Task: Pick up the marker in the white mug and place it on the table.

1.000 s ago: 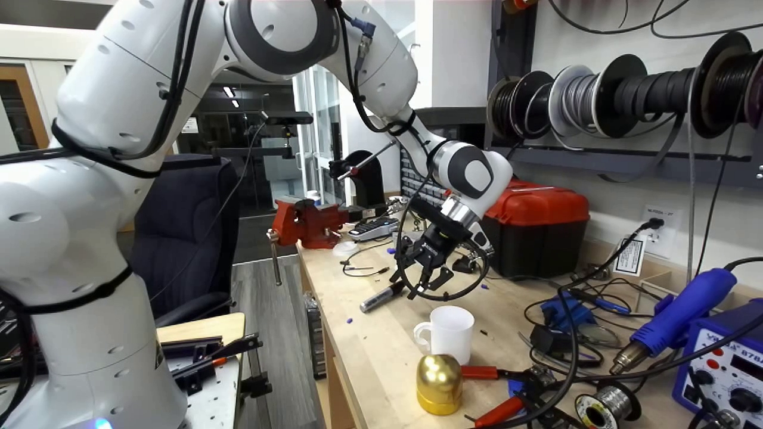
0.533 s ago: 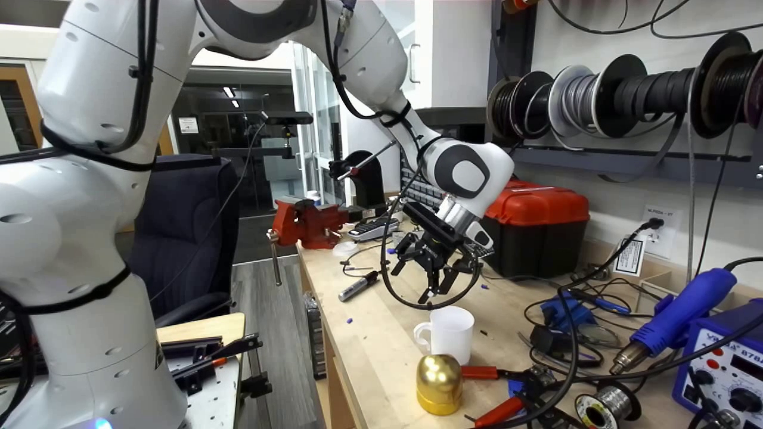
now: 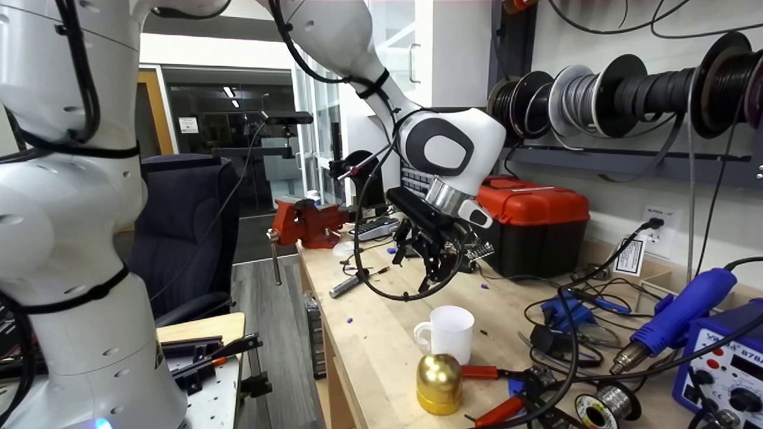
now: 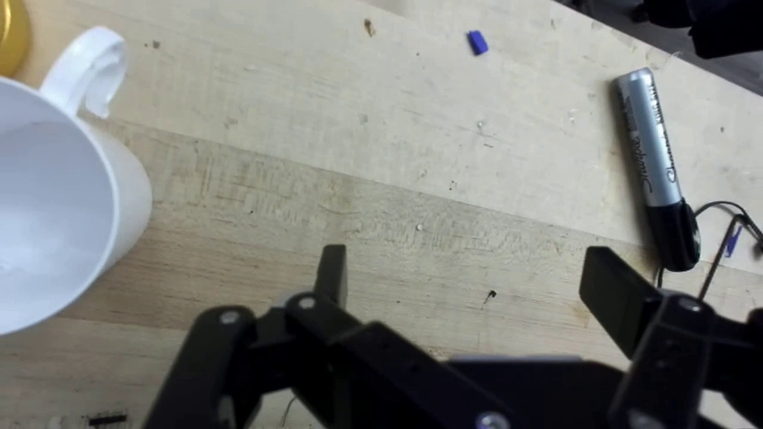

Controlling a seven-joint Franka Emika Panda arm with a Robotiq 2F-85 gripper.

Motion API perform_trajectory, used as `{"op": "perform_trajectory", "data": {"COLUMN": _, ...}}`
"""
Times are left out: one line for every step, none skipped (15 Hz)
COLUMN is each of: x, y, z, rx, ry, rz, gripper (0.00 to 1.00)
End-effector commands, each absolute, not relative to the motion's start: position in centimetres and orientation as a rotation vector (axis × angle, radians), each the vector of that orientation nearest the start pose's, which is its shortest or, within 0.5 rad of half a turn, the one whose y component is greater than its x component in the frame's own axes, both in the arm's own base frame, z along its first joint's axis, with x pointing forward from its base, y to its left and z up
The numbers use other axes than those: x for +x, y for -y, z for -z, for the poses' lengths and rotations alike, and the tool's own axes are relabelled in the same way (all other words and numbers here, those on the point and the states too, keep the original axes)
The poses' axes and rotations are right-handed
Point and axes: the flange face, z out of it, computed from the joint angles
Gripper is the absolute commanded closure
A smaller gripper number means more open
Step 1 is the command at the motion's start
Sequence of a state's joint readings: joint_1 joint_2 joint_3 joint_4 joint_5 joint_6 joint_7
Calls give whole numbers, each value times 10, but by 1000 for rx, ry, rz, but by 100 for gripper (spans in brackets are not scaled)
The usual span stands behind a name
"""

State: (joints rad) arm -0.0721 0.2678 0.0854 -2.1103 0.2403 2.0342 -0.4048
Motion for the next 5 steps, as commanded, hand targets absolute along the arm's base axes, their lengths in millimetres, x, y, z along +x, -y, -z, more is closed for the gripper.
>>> {"op": "perform_trajectory", "data": {"x": 535, "y": -20, "z": -268, "rx": -2805, "ry": 385, "rz": -422, "gripper": 0}}
{"op": "perform_trajectory", "data": {"x": 534, "y": -20, "z": -268, "rx": -2805, "ry": 383, "rz": -423, "gripper": 0}}
{"op": "perform_trajectory", "data": {"x": 534, "y": -20, "z": -267, "rx": -2805, "ry": 383, "rz": -423, "gripper": 0}}
{"op": "perform_trajectory", "data": {"x": 534, "y": -20, "z": -267, "rx": -2805, "ry": 382, "rz": -423, "gripper": 0}}
{"op": "perform_trajectory", "data": {"x": 533, "y": -20, "z": -267, "rx": -2805, "ry": 382, "rz": -422, "gripper": 0}}
